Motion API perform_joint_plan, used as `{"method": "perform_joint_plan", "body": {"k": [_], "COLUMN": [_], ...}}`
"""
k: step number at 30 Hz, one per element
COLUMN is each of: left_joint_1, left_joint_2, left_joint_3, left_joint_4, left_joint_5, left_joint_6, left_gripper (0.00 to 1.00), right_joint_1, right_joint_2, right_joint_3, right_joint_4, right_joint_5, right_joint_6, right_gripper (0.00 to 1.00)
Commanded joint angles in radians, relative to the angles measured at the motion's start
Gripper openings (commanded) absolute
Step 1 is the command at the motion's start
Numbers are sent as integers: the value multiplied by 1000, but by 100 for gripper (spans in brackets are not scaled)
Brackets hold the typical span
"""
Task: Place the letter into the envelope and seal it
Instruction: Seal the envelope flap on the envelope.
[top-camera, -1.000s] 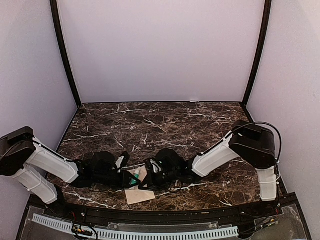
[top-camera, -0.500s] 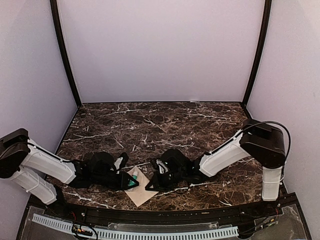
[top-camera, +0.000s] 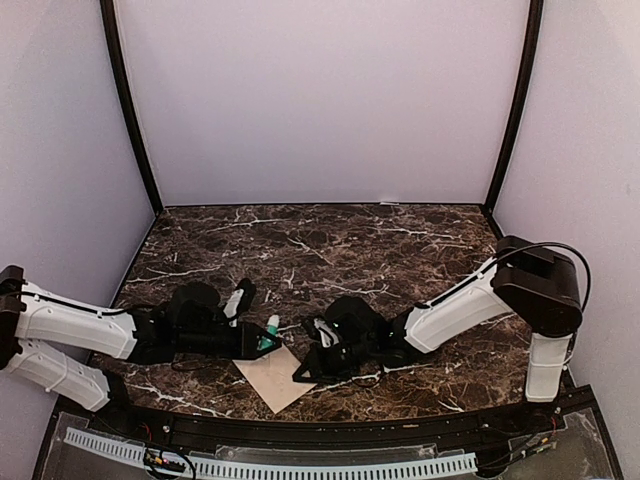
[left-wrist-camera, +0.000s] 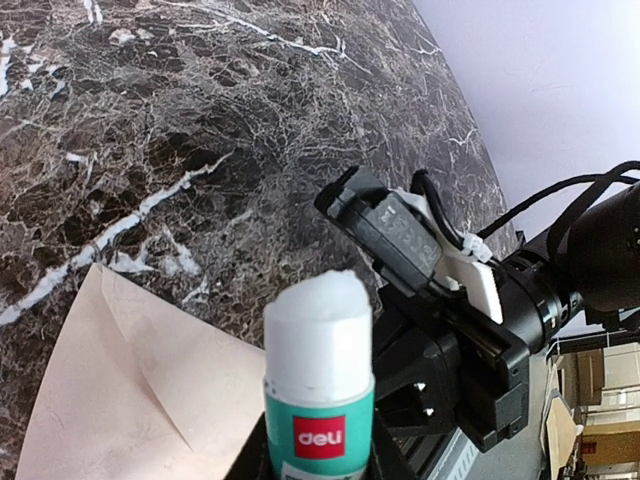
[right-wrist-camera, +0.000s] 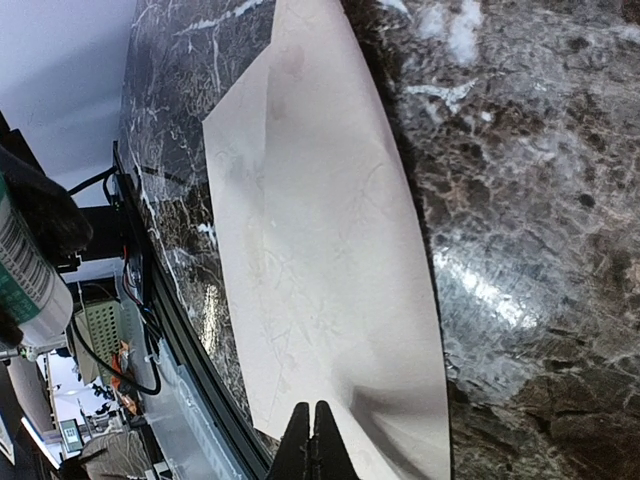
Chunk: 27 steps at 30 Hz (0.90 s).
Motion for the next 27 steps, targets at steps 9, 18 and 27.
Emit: {"method": "perform_joint_plan", "body": {"k": [9, 18, 27], "left_joint_1": [-3, -4, -3], "left_joint_2": [174, 234, 284], "left_joint_3": [22, 1, -27], "left_joint_4": [85, 134, 177], "left_joint_5": [54, 79, 101], "left_joint_6": [30, 20, 8], "left_gripper": [0, 0, 0], "right_joint_1": [8, 6, 3], "right_joint_2": [-41, 0, 40], "right_joint_3": [-17, -28, -41], "right_joint_4": [43, 74, 76], "right_joint_5": [17, 36, 48], "right_joint_6": [-1, 19, 35], "right_gripper": [0, 0, 0]}}
